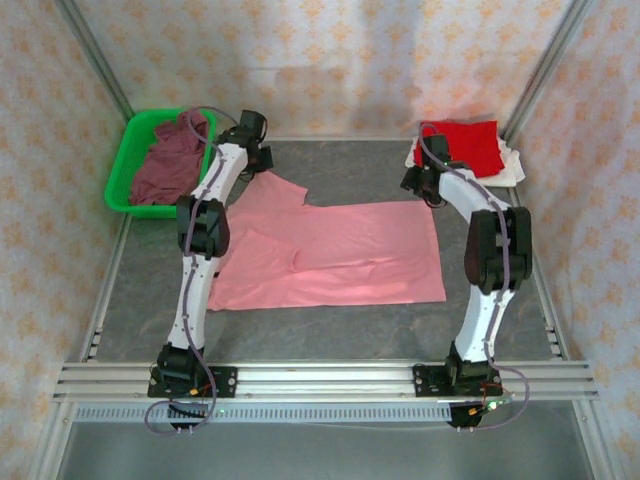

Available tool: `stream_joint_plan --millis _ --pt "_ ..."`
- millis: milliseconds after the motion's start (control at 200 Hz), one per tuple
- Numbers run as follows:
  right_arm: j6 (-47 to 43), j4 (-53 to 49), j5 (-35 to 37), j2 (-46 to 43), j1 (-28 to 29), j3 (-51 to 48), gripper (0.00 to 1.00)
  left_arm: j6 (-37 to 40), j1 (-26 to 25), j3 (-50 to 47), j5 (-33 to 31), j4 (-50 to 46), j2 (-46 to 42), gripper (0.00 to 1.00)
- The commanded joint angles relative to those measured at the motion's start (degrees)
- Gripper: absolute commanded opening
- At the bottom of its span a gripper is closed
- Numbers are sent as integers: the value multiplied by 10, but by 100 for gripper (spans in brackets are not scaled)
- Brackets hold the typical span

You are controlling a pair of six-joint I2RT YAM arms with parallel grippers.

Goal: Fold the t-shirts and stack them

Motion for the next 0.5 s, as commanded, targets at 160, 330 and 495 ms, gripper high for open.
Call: stream_joint_plan --millis 160,330,495 --pt "-7 -118 64 89 -10 102 59 -4 -6 -66 7 56 -93 0" --pt "-7 -132 50 130 -10 135 56 -6 -6 -70 15 57 -94 0" --pt "-7 -130 40 154 -11 146 47 -7 -6 -76 20 55 -92 0"
